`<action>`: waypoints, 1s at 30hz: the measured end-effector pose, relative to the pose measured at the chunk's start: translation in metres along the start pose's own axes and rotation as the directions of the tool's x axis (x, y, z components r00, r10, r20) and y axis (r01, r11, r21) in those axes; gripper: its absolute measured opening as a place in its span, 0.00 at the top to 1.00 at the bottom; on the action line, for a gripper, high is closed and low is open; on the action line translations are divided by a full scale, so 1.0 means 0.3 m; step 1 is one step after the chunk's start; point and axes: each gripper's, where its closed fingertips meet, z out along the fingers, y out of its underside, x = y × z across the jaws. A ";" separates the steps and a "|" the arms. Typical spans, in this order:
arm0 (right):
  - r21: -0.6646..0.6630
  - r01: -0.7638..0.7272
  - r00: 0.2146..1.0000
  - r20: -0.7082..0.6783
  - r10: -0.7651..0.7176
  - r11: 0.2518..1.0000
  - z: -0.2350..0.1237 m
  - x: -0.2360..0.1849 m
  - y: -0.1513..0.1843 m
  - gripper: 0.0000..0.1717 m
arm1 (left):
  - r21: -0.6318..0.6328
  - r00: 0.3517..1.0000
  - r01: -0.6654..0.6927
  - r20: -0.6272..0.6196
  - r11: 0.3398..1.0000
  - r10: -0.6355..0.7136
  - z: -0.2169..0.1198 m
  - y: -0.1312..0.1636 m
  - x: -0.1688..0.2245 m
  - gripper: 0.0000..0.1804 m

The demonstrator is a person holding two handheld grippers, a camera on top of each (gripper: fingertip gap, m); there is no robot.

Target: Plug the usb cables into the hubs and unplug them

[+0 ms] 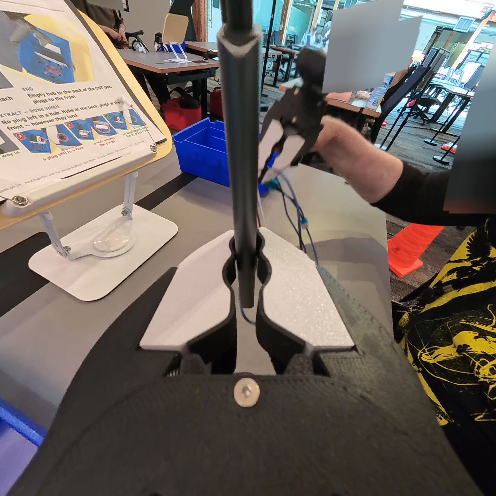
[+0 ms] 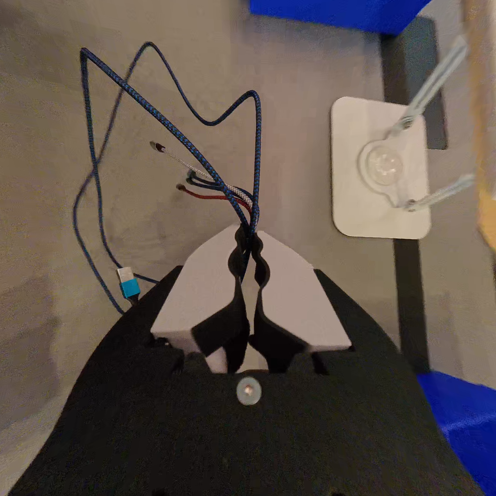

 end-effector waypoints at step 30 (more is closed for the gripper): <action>-0.243 -0.130 0.710 -0.699 -0.081 0.961 -0.565 0.477 0.678 0.97 | -0.046 1.000 -0.005 0.009 0.999 0.006 0.050 0.042 0.002 0.94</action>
